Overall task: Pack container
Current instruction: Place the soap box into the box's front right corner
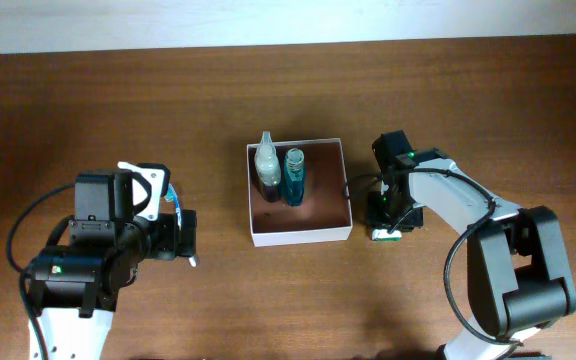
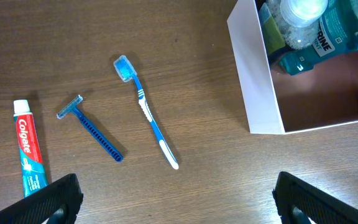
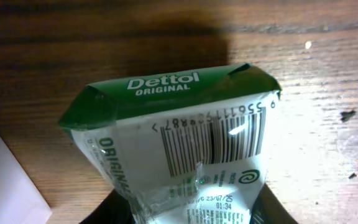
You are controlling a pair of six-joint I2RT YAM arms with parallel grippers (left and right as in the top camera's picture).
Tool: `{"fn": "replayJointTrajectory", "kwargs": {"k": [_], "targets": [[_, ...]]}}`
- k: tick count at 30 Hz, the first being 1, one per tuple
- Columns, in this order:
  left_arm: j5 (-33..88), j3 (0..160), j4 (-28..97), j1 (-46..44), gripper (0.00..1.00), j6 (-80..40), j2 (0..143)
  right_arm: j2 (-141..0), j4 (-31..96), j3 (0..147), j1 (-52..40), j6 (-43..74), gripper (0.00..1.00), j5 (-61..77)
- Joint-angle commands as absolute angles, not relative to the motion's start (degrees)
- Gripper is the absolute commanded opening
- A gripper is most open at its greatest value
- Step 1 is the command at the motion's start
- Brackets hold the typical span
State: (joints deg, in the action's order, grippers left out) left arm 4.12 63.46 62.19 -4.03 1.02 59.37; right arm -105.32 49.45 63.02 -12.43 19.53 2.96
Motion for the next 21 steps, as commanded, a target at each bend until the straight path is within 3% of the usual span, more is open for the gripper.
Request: {"fn": "replayJointTrajectory", "kwargs": {"k": [1,5,13,21], "targets": [[4.75,64.6,62.24,-3.73,0.99,0.69,59.2,-105.56,50.74,64.58,-12.73,19.94,0.1,3.25],[4.75,64.6,62.22,-3.73,0.99,0.67,59.2,-104.44,53.74,68.75,-12.73,19.81,0.04,3.2],[4.75,64.6,62.22,-3.73,0.99,0.69,59.2,-97.34,61.56,81.43,-13.32,17.21,0.04,2.63],[4.75,64.6,62.22,-3.73,0.99,0.67,59.2,-95.29,64.93,94.11,-22.63,9.39,0.04,3.86]]}}
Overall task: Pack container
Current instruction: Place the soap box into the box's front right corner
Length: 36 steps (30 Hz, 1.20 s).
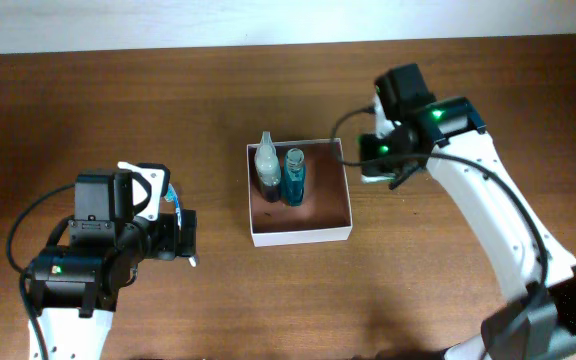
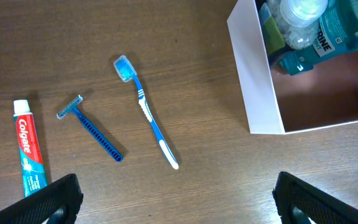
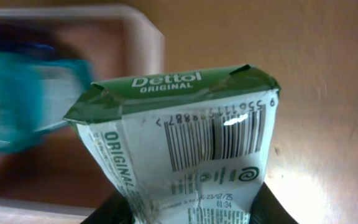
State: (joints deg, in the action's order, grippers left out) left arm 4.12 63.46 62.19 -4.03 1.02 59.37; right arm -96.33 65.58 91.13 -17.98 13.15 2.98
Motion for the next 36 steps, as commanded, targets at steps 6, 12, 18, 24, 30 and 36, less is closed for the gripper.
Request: {"fn": "replayJointTrajectory", "kwargs": {"k": [6,12,18,24,30,36], "targets": [[4.75,64.6,62.24,-3.73,0.99,0.67,59.2,-98.1,56.8,94.08,-27.0,16.45,0.04,1.04],[4.75,64.6,62.24,-3.73,0.99,0.67,59.2,-102.52,55.44,94.08,-27.0,17.02,0.04,1.06],[4.75,64.6,62.24,-3.73,0.99,0.67,59.2,-106.19,55.42,94.08,-26.98,17.04,0.04,1.02],[4.75,64.6,62.24,-3.73,0.99,0.69,59.2,-108.29,55.42,94.08,-26.96,17.02,0.26,1.06],[4.75,64.6,62.24,-3.73,0.99,0.67,59.2,-108.27,55.4,94.11,-26.94,16.99,0.52,1.04],[4.75,64.6,62.24,-3.73,1.0,0.67,59.2,-106.19,55.92,94.98,-26.94,16.99,0.57,0.89]]}}
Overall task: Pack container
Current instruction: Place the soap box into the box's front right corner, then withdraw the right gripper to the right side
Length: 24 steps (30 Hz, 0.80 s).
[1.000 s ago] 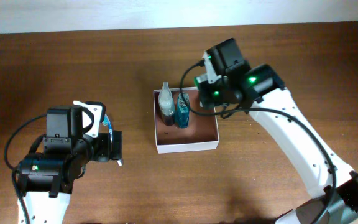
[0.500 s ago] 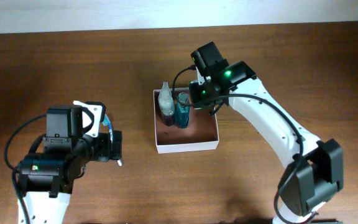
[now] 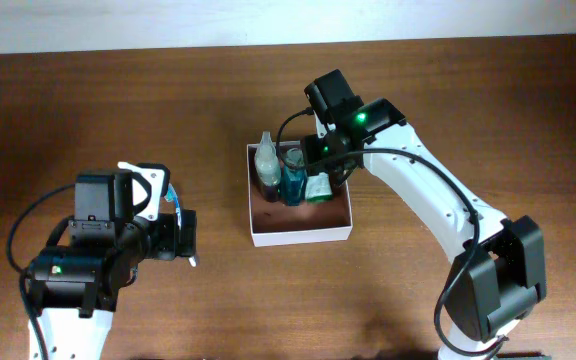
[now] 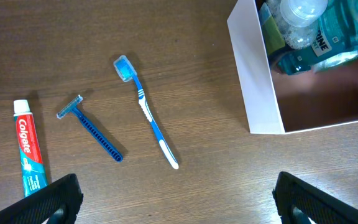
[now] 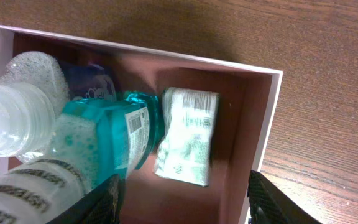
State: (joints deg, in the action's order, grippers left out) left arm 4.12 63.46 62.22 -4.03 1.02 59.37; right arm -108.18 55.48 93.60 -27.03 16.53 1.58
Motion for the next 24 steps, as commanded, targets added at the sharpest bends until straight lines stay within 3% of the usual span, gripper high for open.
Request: {"fn": "replayJointTrajectory", "kwargs": {"k": [1,6,11,14,19,24], "targets": [[4.75,64.6,62.24,-3.73,0.99,0.67,59.2,-105.16,56.53,95.64,-26.94,16.99,0.57,0.3],[4.75,64.6,62.43,-3.73,0.99,0.69,59.2,-99.48,60.45,96.95,-26.11,21.74,0.58,-9.67],[4.75,64.6,62.61,-3.73,0.99,0.69,59.2,-98.39,66.13,96.73,-21.1,23.07,0.56,-10.57],[4.75,64.6,62.63,-3.73,0.99,0.69,59.2,-99.35,68.53,94.98,-18.13,23.24,0.47,-9.13],[4.75,64.6,62.63,-3.73,0.99,0.69,59.2,-100.42,68.31,87.42,-15.59,23.24,0.19,-5.52],[4.75,64.6,62.63,-3.73,0.99,0.69,59.2,-100.51,63.44,77.73,-15.35,22.5,0.18,-0.91]]}}
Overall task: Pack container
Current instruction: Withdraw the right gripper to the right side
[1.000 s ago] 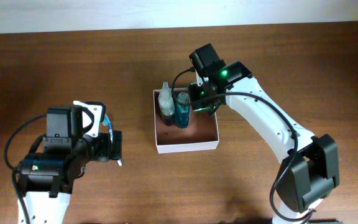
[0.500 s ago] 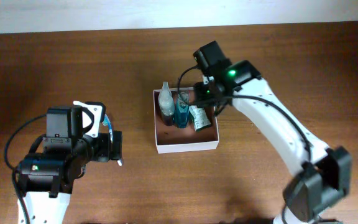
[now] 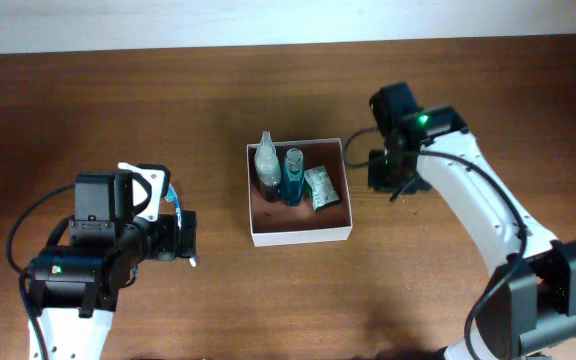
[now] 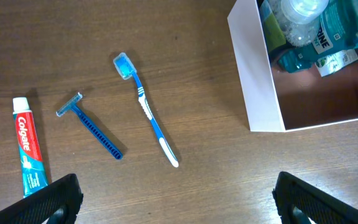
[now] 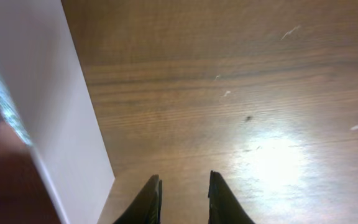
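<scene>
The white box (image 3: 299, 234) stands mid-table and holds a clear bottle (image 3: 265, 160), a teal mouthwash bottle (image 3: 294, 175) and a green-and-white Dettol soap packet (image 3: 320, 188) lying beside them. My right gripper (image 3: 380, 172) hangs just right of the box, over bare table; its fingers (image 5: 148, 200) stand a narrow gap apart, holding nothing. The box's outer wall (image 5: 73, 112) fills the left of the right wrist view. My left gripper (image 4: 178, 202) is wide open left of the box, above a toothpaste tube (image 4: 27, 146), a blue razor (image 4: 92, 134) and a blue toothbrush (image 4: 148, 115).
The brown wooden table (image 3: 468, 100) runs to a pale wall strip at the far edge. The box's left wall (image 4: 257, 74) rises at the right of the left wrist view.
My right gripper has moved from above the box interior to just outside its right wall, and its jaws have narrowed. The soap packet lies in the box. The left arm is unchanged.
My right gripper first held the Dettol soap on the table right of the box. Then it held the soap in the air near the box's far right corner. Later it stood open over the box with the soap inside; now it is outside the box.
</scene>
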You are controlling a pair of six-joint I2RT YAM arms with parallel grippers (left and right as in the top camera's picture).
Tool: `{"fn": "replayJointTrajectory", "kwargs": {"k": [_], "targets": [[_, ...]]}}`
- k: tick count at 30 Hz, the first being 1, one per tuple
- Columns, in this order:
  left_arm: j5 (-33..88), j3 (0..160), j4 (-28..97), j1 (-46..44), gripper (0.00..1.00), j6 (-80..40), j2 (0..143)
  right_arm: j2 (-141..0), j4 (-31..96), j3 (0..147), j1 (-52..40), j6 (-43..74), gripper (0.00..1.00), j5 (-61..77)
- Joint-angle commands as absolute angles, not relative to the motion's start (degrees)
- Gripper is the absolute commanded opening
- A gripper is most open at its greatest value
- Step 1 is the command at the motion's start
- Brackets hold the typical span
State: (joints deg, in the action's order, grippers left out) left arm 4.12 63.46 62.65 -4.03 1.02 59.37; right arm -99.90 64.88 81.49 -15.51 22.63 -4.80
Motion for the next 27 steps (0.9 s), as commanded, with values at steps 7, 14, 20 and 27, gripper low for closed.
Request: {"fn": "replayJointTrajectory", "kwargs": {"k": [7,14,20,27], "targets": [[4.75,64.6,62.63,-3.73,1.0,0.69,59.2,-100.55,59.09,71.44,-15.35,13.8,0.19,11.46],[4.75,64.6,62.63,-3.73,0.99,0.69,59.2,-100.6,59.33,71.4,-15.4,8.8,0.2,18.46],[4.75,64.6,62.63,-3.73,0.99,0.69,59.2,-100.6,59.35,71.4,-15.4,7.03,0.2,21.3],[4.75,64.6,62.63,-3.73,0.99,0.67,59.2,-100.6,59.2,71.4,-15.38,6.17,0.2,22.5]]}}
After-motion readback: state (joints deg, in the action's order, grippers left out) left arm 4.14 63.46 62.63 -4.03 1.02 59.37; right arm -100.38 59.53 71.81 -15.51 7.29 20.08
